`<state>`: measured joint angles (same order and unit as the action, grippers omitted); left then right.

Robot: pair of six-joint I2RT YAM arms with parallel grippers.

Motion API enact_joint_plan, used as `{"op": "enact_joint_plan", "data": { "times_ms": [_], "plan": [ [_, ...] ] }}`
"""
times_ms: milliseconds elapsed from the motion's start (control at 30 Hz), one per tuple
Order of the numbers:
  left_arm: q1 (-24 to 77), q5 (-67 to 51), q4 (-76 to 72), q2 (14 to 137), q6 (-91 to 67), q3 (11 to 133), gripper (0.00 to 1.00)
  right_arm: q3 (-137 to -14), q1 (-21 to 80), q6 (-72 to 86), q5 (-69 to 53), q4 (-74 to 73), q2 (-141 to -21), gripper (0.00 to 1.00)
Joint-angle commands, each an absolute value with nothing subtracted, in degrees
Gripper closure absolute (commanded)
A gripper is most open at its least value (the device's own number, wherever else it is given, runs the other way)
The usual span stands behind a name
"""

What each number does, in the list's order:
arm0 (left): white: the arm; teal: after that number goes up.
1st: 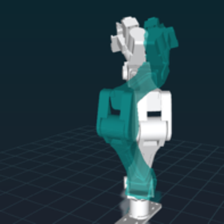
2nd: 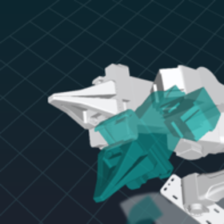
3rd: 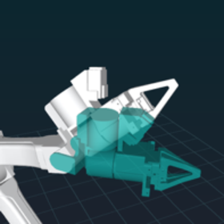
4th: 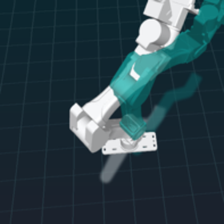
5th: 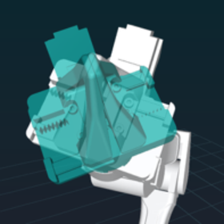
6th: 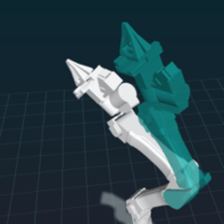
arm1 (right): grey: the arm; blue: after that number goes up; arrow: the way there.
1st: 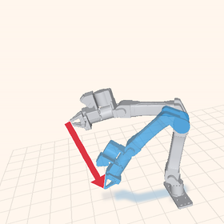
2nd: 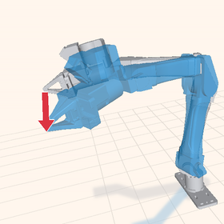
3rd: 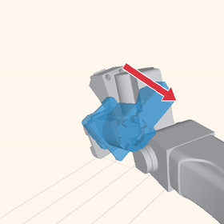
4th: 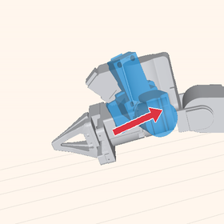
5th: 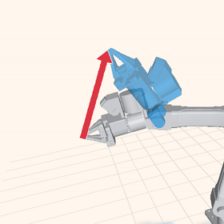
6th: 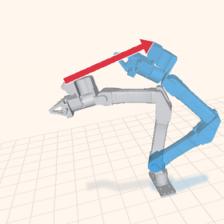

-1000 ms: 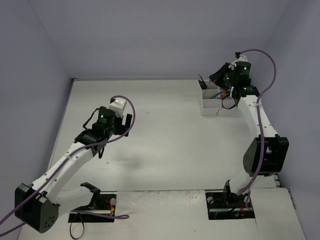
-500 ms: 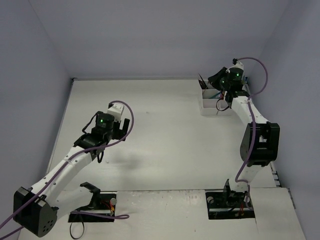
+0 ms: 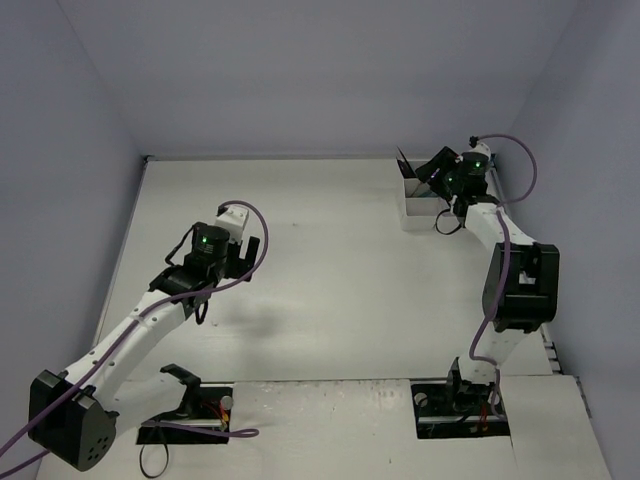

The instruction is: Sort the eating utensils into containers

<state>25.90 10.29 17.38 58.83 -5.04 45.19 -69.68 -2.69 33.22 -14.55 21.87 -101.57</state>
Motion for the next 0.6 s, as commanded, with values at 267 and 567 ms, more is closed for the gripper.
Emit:
{"op": "enact_joint_plan", "data": {
  "times_ms": [267, 567],
  "plan": [
    [25.3, 8.9, 14.6, 58.7, -5.7, 47.8, 0.14, -71.5, -4.5, 17.6, -2.8, 11.0, -80.8, 0.13],
    [24.9, 9.8, 14.2, 57.8, -6.1, 47.3, 0.14, -65.4, -5.3, 10.0, 4.0, 3.2, -59.0, 0.0]
  ]
}}
